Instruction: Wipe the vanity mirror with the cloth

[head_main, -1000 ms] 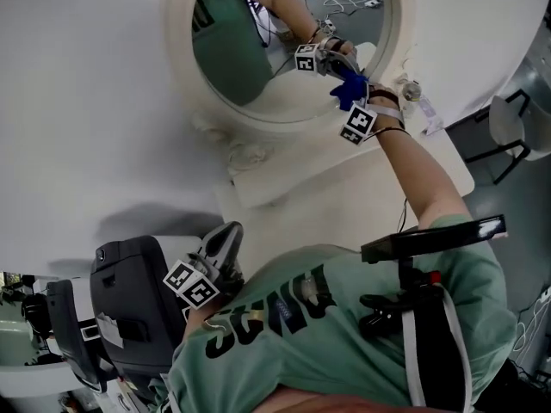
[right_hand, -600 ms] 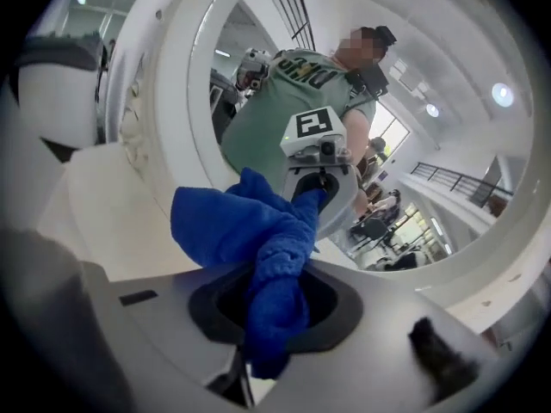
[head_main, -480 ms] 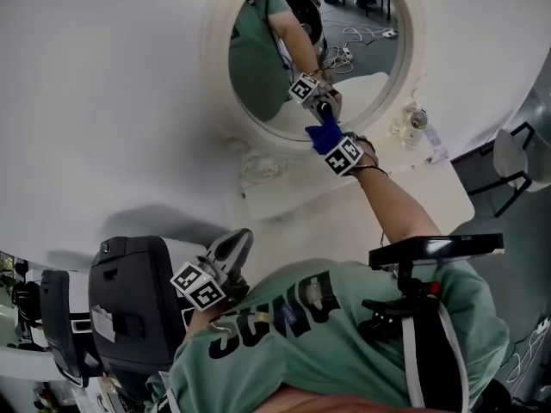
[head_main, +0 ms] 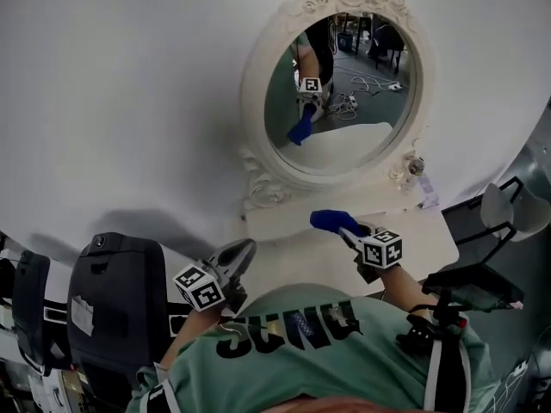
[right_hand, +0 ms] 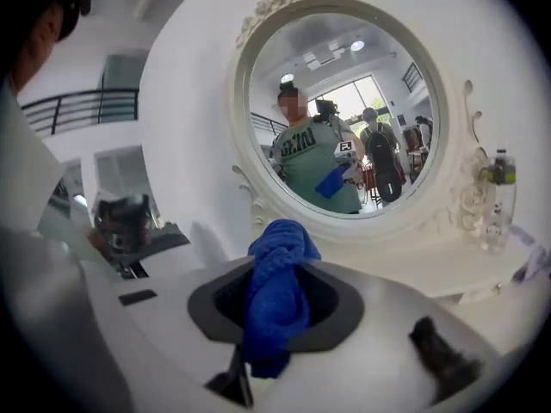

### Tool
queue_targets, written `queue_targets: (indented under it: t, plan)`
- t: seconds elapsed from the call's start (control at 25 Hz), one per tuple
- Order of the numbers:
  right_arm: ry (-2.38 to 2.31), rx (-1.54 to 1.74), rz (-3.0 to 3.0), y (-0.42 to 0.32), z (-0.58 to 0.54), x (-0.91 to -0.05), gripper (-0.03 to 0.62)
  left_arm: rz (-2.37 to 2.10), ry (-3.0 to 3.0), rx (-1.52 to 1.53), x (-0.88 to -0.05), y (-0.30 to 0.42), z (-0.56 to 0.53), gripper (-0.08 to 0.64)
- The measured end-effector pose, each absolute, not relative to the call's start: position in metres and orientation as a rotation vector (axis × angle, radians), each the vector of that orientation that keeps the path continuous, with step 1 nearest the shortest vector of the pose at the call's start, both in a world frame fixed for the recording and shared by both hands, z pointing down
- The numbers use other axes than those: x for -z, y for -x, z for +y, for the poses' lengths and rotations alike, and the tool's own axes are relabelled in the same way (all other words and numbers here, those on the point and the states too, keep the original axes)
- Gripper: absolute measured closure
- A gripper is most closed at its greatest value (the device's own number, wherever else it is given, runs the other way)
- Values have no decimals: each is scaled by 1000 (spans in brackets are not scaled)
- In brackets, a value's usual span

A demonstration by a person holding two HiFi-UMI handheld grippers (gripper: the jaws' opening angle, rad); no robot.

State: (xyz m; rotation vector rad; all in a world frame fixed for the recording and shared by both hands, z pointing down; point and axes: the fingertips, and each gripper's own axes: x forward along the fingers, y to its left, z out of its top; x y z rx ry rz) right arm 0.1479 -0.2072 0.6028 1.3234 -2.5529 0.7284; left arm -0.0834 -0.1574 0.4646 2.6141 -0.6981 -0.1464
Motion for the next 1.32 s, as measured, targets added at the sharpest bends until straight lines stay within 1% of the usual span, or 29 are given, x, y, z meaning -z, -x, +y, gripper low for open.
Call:
queue_targets:
  t: [0.12, 0.28, 0.44, 0.68, 0.84, 1.32]
  plan:
    - [-1324, -771, -2671, -127, -185, -571, 515, -650, -2642, 144, -461, 75, -155, 548]
    - [-1343, -701, -2745, -105, -171, -528, 515, -586, -2661, 145, -460, 67, -149, 548]
    - [-1316, -644, -2777, -93, -161, -503, 515, -557, -2671, 150, -460, 68, -143, 548]
    - [-1305, -601, -2786, -86, -154, -500, 517, -559, -2698, 143, -457, 76, -141, 548]
    - [-1268, -558, -2790, -77, -157, -497, 517, -585, -2678, 191, -454, 82, -141, 548]
    - [-1200, -545, -2798, -58, -150, -497, 517, -617, -2660, 214, -460, 97, -132, 548]
